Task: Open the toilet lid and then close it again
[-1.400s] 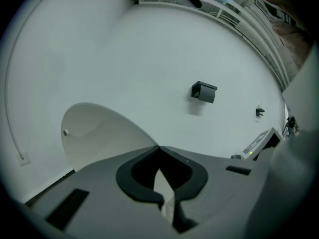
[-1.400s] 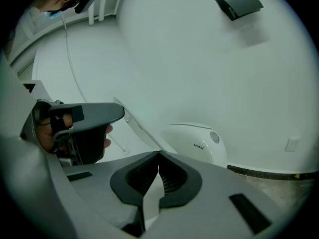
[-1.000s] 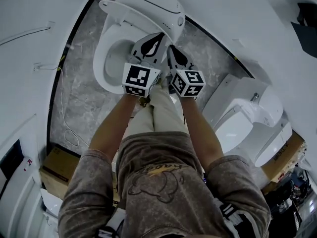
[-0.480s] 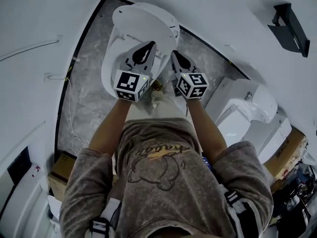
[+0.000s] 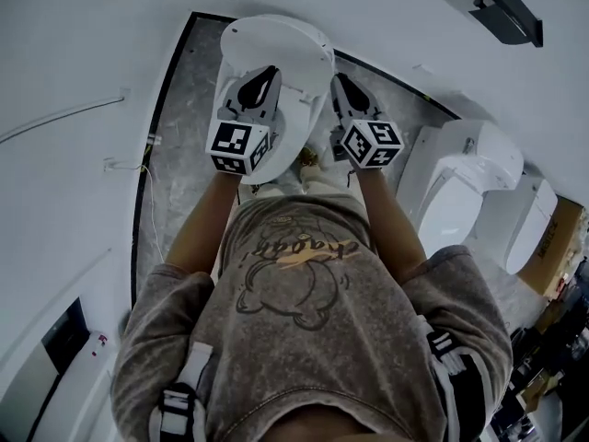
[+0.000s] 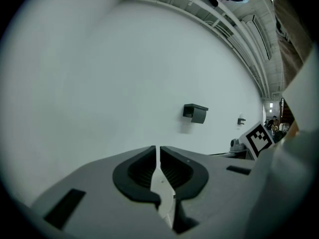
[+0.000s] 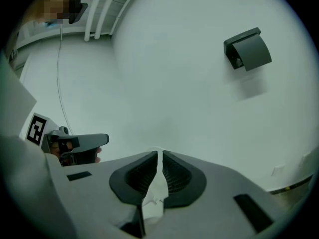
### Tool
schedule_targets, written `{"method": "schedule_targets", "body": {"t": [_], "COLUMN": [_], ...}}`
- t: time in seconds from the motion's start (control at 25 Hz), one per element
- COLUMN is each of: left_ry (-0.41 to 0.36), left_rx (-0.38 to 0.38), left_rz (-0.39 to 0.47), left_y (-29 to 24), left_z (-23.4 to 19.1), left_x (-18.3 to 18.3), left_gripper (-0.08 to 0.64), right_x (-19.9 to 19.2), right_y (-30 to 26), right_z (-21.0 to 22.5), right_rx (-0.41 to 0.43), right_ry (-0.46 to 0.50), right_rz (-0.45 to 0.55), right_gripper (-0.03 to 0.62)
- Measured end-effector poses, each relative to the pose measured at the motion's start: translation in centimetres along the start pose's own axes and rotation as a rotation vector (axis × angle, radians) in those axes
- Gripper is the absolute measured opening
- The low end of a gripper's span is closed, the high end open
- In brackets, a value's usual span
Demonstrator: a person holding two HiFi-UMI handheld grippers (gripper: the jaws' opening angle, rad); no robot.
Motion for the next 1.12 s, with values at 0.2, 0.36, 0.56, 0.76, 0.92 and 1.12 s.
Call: {"method": "schedule_targets", "body": {"t": [0.2, 0.36, 0.56, 0.76, 0.92, 1.12], "left_ry": [-0.016, -0.030, -0.059, -0.097, -0.107, -0.096], "left_rx": [-0.063, -0.096, -0.119, -0.129, -0.137, -0.148], "left_rz": [0.016, 0.003, -0.060, -0.134, -0.180, -0.200], "left_y": [-1.7, -3.7, -6.9, -10.1, -11.7, -13.1], "left_z": [-1.0, -2.1, -4.1, -6.8, -8.5, -8.7], "left_x": [1.0, 0.2, -2.7, -5.9, -8.0, -9.1], "left_gripper": [0.168, 0.288, 0.299, 0.299, 0.299, 0.299], "right_x": [1.3, 0.7, -1.6, -3.2, -4.8, -6.1], "right_y": [-1.4, -2.5, -4.6, -7.2, -9.0, -10.3], "right_z": [-0.9, -0.7, 0.9, 3.3, 4.2, 4.4], "right_rx": [0.037, 0.030, 0.018, 0.000, 0.001, 0.005], "right_ry": [-0.020, -0.024, -0.017, -0.020, -0.011, -0.022], "right_rz": [0.044, 0.044, -0.017, -0.029, -0.050, -0.073], "right_gripper": [0.248, 0.276, 0.276, 0.276, 0.275, 0.275]}}
Point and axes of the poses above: the fingertips, and each gripper's own axes: y backward along the fingers, z to its right, x out of its top, the point moved 1 cm from there along y, backward along the fingers, and after that the axes turned 14 degrees about z, right-handed, at the moved point
